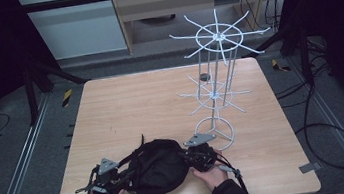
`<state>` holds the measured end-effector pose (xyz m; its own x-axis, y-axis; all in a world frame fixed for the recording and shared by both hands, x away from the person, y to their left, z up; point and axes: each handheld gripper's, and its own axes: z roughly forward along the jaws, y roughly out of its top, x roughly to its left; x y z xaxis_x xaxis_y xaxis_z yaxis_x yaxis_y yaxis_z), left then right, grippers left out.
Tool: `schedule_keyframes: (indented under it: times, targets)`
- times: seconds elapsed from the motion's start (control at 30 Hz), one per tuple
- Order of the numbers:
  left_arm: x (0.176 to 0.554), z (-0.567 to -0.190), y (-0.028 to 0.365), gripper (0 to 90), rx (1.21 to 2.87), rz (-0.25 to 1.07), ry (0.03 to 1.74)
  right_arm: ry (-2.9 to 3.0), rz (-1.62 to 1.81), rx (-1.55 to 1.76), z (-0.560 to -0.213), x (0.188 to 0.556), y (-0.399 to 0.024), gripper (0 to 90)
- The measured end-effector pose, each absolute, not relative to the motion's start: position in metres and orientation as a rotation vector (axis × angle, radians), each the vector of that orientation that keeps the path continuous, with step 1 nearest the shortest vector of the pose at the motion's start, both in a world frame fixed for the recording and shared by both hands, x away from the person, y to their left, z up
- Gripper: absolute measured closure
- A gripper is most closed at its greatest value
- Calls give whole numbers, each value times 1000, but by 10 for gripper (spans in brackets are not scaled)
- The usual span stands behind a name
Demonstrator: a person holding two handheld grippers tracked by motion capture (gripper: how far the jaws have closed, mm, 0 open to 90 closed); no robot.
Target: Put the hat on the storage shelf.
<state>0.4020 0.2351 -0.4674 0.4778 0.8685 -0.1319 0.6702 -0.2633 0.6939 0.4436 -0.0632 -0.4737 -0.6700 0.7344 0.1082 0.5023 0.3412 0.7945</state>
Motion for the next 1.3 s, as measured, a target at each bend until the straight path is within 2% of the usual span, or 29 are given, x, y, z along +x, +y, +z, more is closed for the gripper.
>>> schedule_keyframes:
  times: [0.2,0.5,0.8,0.93,1.03,1.3]
  targets:
    - [408,-468,229,753,2000,379,1277,2248,1416,898,-441,426,-60,828]
    - [427,-473,217,763,1939,420,1294,2214,1529,693,-427,413,-54,830]
    - [441,-481,209,743,1935,379,1280,2355,1439,653,-444,412,-48,827]
    - [440,-479,213,694,1920,367,1272,2359,1373,670,-451,411,-48,824]
    - [439,-473,222,633,1876,349,1283,2355,1355,694,-453,411,-49,822]
    - [418,-443,235,615,1789,340,1214,2344,1328,755,-459,412,-50,816]
